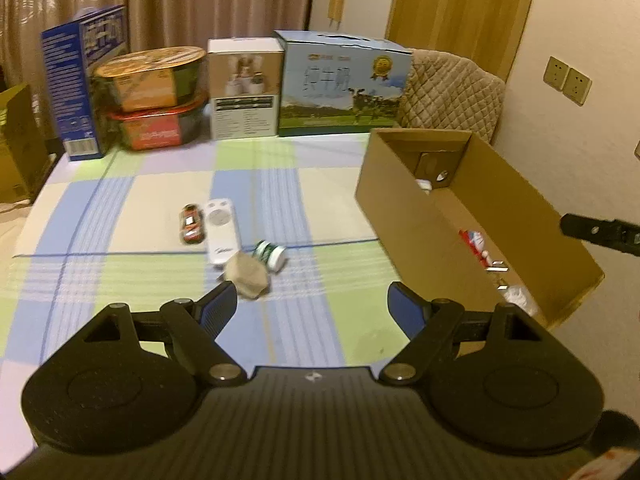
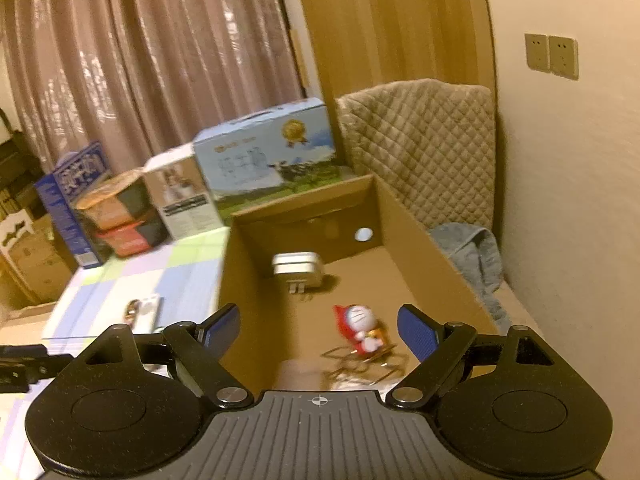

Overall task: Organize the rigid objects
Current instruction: 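Move both open tools back over the remaining table objects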

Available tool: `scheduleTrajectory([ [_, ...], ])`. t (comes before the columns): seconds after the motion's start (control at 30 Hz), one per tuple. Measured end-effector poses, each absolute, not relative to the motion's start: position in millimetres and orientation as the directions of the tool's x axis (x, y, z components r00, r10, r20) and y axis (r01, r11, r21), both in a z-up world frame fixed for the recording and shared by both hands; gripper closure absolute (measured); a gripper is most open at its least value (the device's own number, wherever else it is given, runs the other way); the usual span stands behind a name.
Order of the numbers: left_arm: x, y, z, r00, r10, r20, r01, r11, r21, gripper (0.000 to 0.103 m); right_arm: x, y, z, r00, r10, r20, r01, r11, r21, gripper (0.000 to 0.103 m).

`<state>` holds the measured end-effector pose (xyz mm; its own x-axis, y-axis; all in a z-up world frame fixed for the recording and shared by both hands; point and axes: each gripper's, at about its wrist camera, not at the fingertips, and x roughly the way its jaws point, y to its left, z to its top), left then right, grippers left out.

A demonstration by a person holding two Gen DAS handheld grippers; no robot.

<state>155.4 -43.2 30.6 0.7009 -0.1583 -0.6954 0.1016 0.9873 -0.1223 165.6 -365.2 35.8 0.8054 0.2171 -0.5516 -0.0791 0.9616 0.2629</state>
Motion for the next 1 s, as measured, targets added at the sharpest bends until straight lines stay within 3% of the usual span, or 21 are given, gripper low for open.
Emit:
scheduleTrajectory([
  [0.3, 107, 2, 40, 0.717, -0.083, -0.692, 0.018, 0.995, -0.1, 0.018, 122, -320, 53, 0.805, 0.282, -0.522, -0.15, 0.948, 0.282, 0.019],
  [0.73, 69, 40, 49, 0.736, 0.004, -0.677, -0.058, 0.997, -0.058, 0.002, 80, -263, 48, 0.75, 0.374, -0.546, -0.247, 0.923, 0.294, 0.019],
  [1.0, 63, 50, 46, 0.729, 0.018, -0.684, -0.076, 0.996, -0.054, 0.001, 74, -243, 44, 0.731, 0.393, -0.558, -0.277, 0.918, 0.285, 0.019],
])
